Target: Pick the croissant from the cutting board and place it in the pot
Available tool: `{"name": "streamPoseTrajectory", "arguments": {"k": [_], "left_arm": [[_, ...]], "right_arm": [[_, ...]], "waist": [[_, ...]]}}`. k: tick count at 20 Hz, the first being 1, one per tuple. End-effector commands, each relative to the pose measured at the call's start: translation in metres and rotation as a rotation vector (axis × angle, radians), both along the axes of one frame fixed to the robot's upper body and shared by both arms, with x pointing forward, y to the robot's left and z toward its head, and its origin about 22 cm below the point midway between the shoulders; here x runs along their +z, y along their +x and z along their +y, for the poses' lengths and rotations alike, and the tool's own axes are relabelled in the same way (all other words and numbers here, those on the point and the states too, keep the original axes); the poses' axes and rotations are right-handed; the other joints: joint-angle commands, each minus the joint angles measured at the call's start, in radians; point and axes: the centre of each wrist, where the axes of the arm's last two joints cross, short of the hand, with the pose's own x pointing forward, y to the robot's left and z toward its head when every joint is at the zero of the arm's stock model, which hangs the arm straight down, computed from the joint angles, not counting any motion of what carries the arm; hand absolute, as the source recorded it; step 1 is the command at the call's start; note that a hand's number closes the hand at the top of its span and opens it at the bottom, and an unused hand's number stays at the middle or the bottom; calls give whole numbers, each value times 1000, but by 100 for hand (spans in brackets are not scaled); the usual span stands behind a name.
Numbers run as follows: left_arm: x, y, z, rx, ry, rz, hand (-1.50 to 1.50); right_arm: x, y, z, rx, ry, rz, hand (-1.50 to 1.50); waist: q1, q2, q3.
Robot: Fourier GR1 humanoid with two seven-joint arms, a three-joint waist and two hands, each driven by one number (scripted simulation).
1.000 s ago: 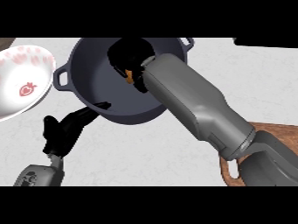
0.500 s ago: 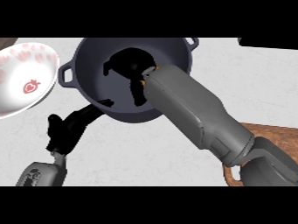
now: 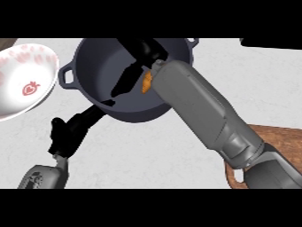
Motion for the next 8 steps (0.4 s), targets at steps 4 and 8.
{"name": "streamPoseTrajectory", "arguments": {"k": [4, 8], "left_arm": [[-17, -6, 15, 53, 40, 88, 0], [-21, -6, 15, 73, 30, 84, 0]], "right_arm": [[24, 20, -15, -140, 320, 50, -150], [29, 36, -46, -124, 388, 62, -150]], "waist": [[-26, 6, -3], [-48, 1, -3]]}}
